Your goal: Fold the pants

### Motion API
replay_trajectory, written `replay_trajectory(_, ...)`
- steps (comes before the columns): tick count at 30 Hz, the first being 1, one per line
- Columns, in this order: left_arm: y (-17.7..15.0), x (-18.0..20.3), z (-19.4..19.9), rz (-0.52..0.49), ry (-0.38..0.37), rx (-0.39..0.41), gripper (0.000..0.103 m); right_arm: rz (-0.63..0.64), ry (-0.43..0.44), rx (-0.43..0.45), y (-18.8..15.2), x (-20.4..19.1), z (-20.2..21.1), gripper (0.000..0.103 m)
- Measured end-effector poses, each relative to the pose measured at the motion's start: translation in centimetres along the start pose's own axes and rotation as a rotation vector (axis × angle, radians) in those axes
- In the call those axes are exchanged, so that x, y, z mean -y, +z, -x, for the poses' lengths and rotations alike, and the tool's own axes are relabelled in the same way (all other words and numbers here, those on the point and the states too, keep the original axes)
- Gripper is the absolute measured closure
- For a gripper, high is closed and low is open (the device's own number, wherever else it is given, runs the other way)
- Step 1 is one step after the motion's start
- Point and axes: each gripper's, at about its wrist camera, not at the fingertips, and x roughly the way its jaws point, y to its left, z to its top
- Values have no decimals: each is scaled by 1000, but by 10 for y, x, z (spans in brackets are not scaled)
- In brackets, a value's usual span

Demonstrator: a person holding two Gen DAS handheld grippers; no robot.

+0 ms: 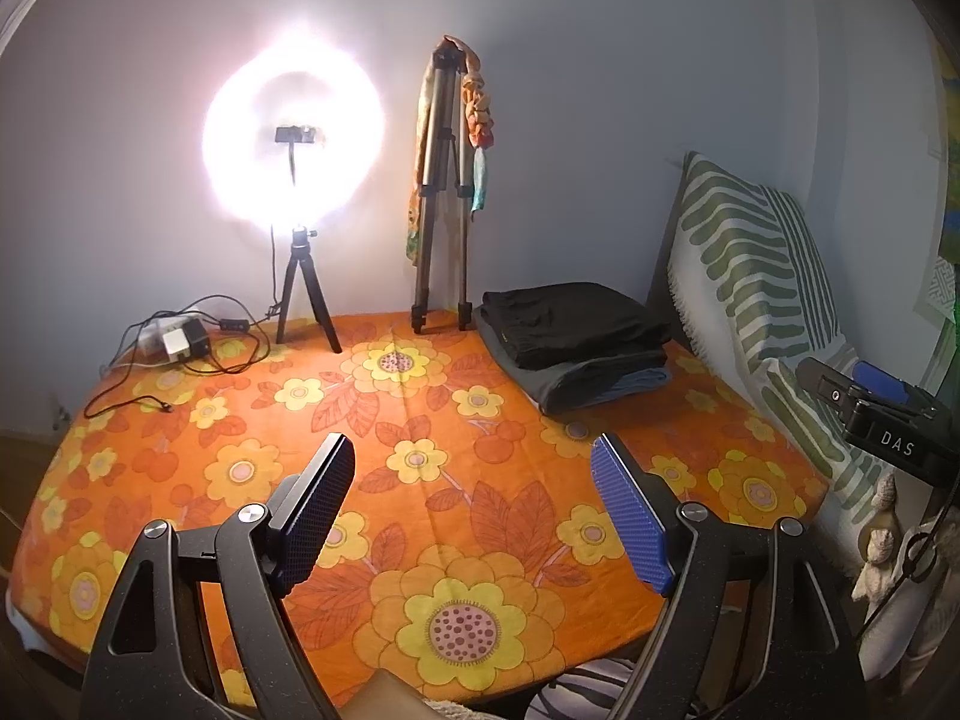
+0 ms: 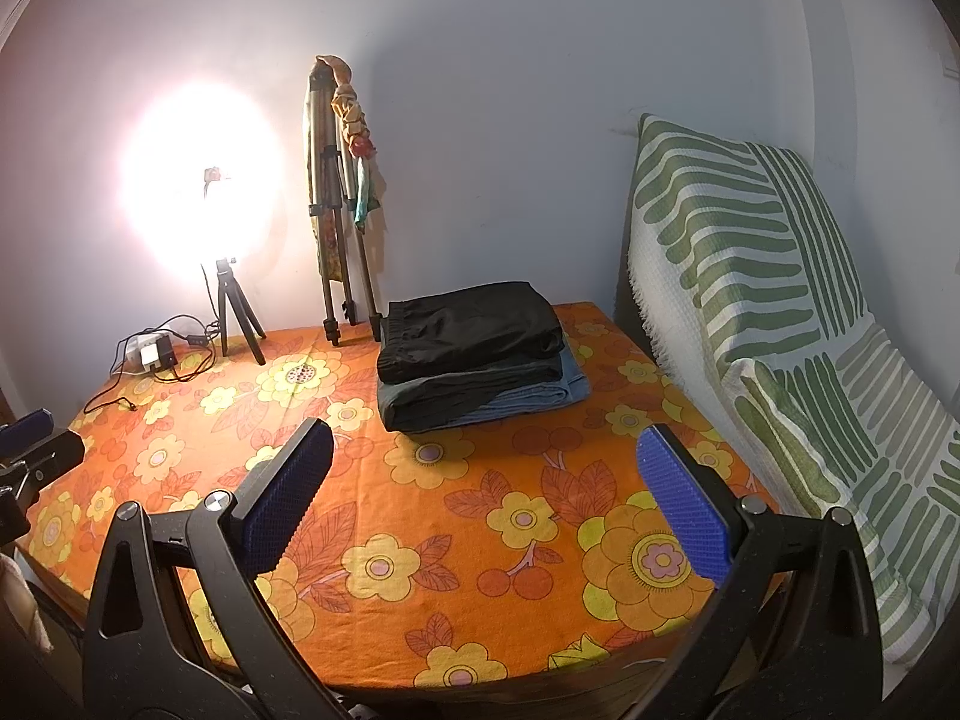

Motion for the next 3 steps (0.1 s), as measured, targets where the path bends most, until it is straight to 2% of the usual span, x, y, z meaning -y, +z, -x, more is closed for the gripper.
replay_trajectory(3,0,0,0,-2,2,1,22,-1,0,-1,-1,0,0,0)
